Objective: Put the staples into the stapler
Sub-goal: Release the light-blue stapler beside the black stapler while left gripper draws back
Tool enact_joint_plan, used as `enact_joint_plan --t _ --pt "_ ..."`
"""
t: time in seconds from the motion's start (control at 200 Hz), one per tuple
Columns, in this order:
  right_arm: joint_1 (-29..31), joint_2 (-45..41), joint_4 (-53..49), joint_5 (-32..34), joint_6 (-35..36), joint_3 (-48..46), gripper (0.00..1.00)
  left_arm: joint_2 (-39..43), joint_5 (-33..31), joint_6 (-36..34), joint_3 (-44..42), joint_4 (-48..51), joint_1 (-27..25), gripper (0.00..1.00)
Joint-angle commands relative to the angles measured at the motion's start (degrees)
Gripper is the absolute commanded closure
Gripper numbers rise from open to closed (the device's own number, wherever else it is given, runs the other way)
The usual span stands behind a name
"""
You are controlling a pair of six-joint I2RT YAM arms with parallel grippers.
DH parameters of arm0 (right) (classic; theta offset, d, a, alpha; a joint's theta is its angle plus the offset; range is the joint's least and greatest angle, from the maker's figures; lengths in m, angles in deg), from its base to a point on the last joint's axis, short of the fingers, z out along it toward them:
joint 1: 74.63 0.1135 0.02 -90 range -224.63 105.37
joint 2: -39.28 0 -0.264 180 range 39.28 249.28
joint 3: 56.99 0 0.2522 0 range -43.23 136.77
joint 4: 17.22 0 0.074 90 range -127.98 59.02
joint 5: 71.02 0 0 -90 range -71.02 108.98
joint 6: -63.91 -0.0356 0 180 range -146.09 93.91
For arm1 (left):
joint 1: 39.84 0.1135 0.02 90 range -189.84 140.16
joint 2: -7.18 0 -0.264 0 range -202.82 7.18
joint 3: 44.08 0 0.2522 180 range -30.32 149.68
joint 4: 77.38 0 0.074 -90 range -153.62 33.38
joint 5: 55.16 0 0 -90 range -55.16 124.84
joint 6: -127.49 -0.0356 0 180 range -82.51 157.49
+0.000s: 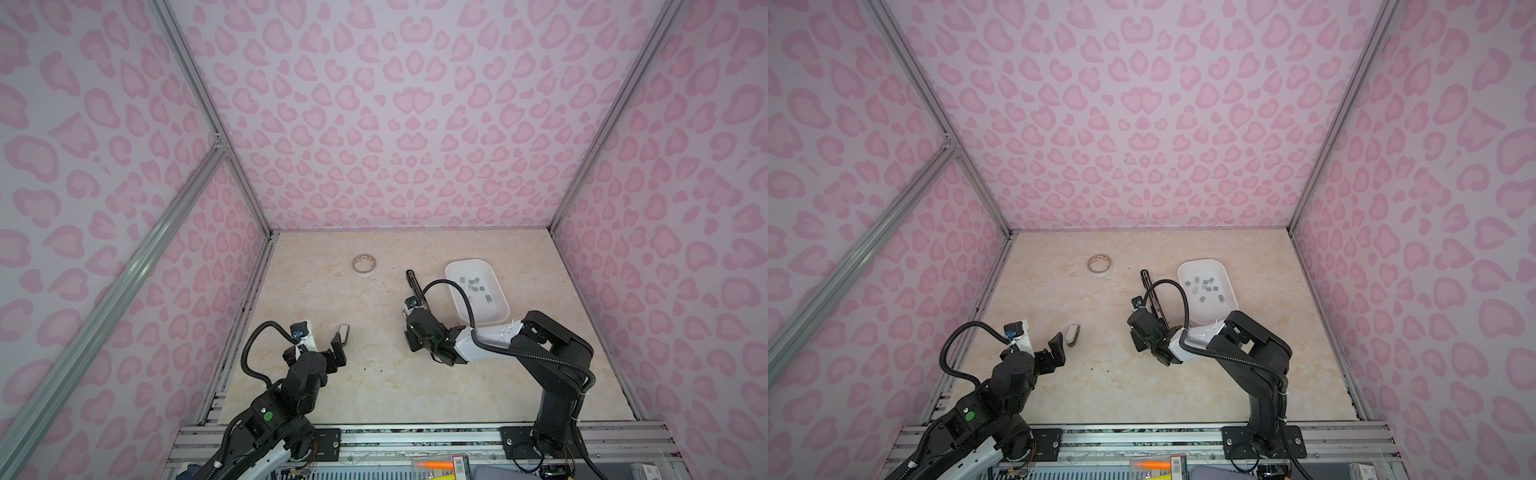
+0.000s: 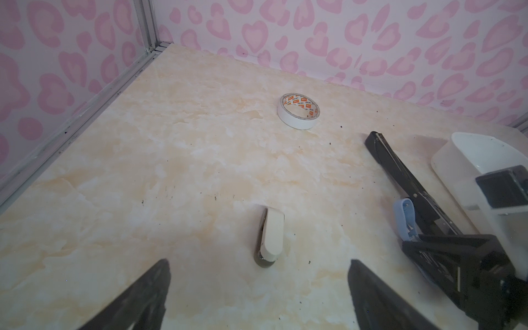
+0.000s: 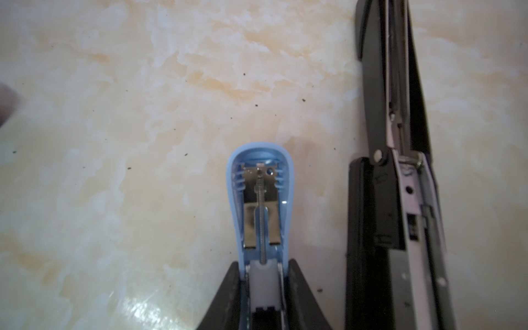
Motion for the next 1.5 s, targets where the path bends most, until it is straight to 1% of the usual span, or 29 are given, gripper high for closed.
enact_joint_plan --t 0.0,0.045,0.17,0.28,0.315,0.45,0.495,0.555,0.815,0.945,1.13,1.215,1.275,1.375,1.45,1.495 --pt "0.1 -1.3 -2.0 -0.6 0.8 -0.6 0.71 -2.3 0.1 -0.4 0.9 -2.5 0.0 0.02" --pt "0.1 -2.2 -1.7 -1.1 1.1 -1.0 0.69 -3.6 0.0 -0.3 1.3 -2.8 0.0 0.02" --pt "0.3 -4.6 -0.7 -1.6 1.7 -2.2 0.62 -7.1 -0.5 0.1 1.9 -3.2 0.0 0.03" --pt "0.4 -5.9 0.3 -1.5 2.1 -3.2 0.60 -9.9 -1.0 0.4 2.8 -3.5 0.0 0.03" --pt "0.5 -6.2 0.7 -1.3 2.1 -3.5 0.62 -10.7 -0.8 0.4 2.9 -3.6 0.0 0.02" --pt "0.4 -5.9 1.3 -1.3 3.1 -2.6 0.76 -13.6 -0.2 0.0 3.8 -4.1 0.0 0.02" --pt "0.5 -5.3 1.3 -1.3 3.4 -1.9 0.79 -14.6 -0.2 0.0 4.1 -4.2 0.1 0.02" --pt "0.4 -4.1 1.0 -1.0 3.8 -0.6 0.80 -15.9 -0.2 0.1 4.6 -4.2 0.0 0.02" --pt "-0.3 0.7 1.5 0.0 4.1 1.5 0.81 -19.7 0.0 0.1 5.7 -4.3 0.0 0.02" --pt "-0.6 0.9 1.5 0.0 4.2 1.2 0.83 -21.2 0.2 -0.1 6.2 -4.6 0.0 0.03" --pt "-0.6 -2.1 2.1 -0.4 4.4 -0.3 0.83 -24.6 1.2 -0.9 7.2 -5.3 0.0 0.02" --pt "-0.5 -4.0 2.0 -1.1 4.5 -0.9 0.83 -27.4 3.4 -2.0 8.8 -5.2 0.1 0.02" --pt "-0.5 -5.7 2.0 -1.8 4.5 -1.5 0.81 -29.5 4.6 -2.2 11.0 -3.2 0.0 0.02" --pt "-0.3 -9.0 3.3 -2.1 4.4 -3.9 0.78 -32.2 6.0 0.9 13.7 -0.1 0.1 0.03" --pt "-0.2 -11.6 5.3 -2.7 4.3 -6.3 0.76 -33.6 8.3 2.5 14.0 -0.9 0.1 0.02" --pt "-0.2 -12.8 6.5 -3.4 4.3 -7.7 0.74 -34.3 8.1 3.5 13.7 -1.6 0.1 0.02"
